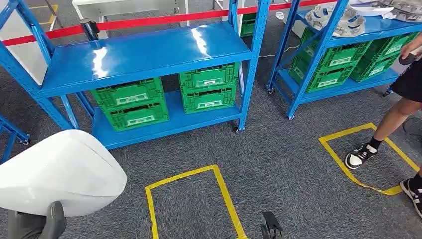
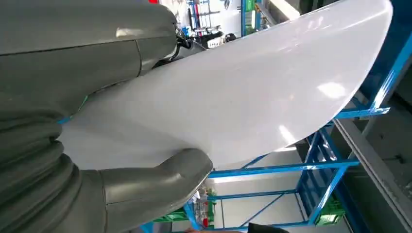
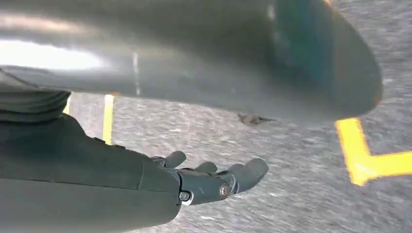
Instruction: Take the parts from the cabinet and place them on the table.
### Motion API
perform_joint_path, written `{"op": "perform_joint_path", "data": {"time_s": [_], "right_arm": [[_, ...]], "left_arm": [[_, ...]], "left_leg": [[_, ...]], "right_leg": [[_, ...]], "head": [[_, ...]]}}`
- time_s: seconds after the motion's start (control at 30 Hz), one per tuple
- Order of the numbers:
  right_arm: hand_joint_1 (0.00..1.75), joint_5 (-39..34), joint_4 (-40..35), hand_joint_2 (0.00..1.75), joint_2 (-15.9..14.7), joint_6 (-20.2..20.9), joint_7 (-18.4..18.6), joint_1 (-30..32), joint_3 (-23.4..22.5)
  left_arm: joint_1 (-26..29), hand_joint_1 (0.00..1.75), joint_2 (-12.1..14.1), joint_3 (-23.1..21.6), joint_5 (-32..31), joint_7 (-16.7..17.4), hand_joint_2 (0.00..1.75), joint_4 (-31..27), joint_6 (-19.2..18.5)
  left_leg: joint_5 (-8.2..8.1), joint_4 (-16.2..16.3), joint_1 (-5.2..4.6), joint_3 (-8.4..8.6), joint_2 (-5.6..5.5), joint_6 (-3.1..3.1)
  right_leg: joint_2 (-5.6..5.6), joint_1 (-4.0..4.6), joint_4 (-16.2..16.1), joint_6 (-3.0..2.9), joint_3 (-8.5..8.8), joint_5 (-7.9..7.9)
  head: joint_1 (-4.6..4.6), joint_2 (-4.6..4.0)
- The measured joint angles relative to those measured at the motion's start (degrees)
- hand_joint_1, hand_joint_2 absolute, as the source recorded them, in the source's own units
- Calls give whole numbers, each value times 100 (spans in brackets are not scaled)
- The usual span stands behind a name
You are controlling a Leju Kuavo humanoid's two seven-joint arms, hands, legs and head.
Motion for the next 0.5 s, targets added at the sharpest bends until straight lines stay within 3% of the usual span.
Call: {"op": "perform_joint_path", "data": {"time_s": [0.03,0.07,0.1,0.13,0.17,0.2,0.23,0.27,0.3,0.33,0.4,0.43,0.47,0.5], "right_arm": [[0,0,0,0,2,9,-7,4,0],[0,0,0,0,7,13,-18,0,0],[0,0,0,0,7,13,-24,-6,0],[0,0,0,0,7,13,-24,-7,0],[0,0,0,0,7,4,-20,-5,0],[0,0,0,0,7,-4,-15,-2,0],[0,0,0,0,7,-7,-15,-2,0],[0,0,0,0,7,-4,-15,-10,0],[0,2,-4,0,7,-2,-13,-25,0],[0,2,-4,0,7,9,-18,-32,0],[0,2,-4,0,13,11,-13,-24,0],[0,2,-2,0,18,11,-7,-7,0],[0,2,0,0,48,13,-9,-16,-2],[0,2,0,0,44,9,-7,-23,-4]], "left_arm": [[5,175,-15,0,0,-2,175,0,0],[21,175,-22,0,0,-4,175,2,0],[46,175,-26,2,0,-11,175,2,-4],[80,175,-28,4,0,-26,175,7,-13],[108,175,-31,11,0,-39,175,13,-22],[124,175,-31,13,0,-42,175,15,-28],[125,175,-35,20,0,-46,175,15,-28],[125,175,-44,28,-2,-52,175,13,-28],[135,175,-59,33,-11,-52,175,9,-24],[138,175,-72,41,-26,-52,175,4,-17],[138,175,-92,48,-44,-55,175,-2,-17],[148,175,-94,48,-48,-52,175,-4,-17],[165,175,-94,68,-48,-55,175,-2,-17],[174,175,-96,83,-48,-53,175,-2,-17]], "left_leg": [[78,4,-13,-96,3,37],[146,7,-25,-182,5,45],[215,15,-47,-244,9,56],[296,38,-68,-354,13,59],[367,69,-84,-466,16,61],[426,108,-95,-588,16,59],[477,148,-106,-694,13,50],[529,194,-111,-777,9,34],[565,218,-141,-835,10,2],[611,230,-136,-845,18,-28],[733,180,-108,-841,32,-91],[809,138,-132,-860,24,-137],[751,176,-109,-904,-3,-164],[439,304,-112,-988,-27,-209]], "right_leg": [[6,11,386,-2,-89,-448],[13,25,785,-1,-159,-773],[14,37,1145,-6,-194,-958],[15,52,1406,-17,-169,-922],[15,68,1447,-39,-72,-723],[16,88,1292,-71,127,-467],[19,110,955,-116,414,-310],[24,140,414,-181,834,-330],[18,171,-99,-250,1149,-627],[28,180,-325,-252,1251,-693],[34,203,-317,-295,1157,-627],[29,186,-359,-344,1117,-539],[-12,142,-400,-389,1048,-438],[-11,137,-423,-431,966,-356]], "head": [[2,0],[13,0],[15,0],[13,0],[15,0],[15,0],[15,0],[15,0],[17,0],[6,0],[17,0],[22,0],[22,0],[5,0]]}}
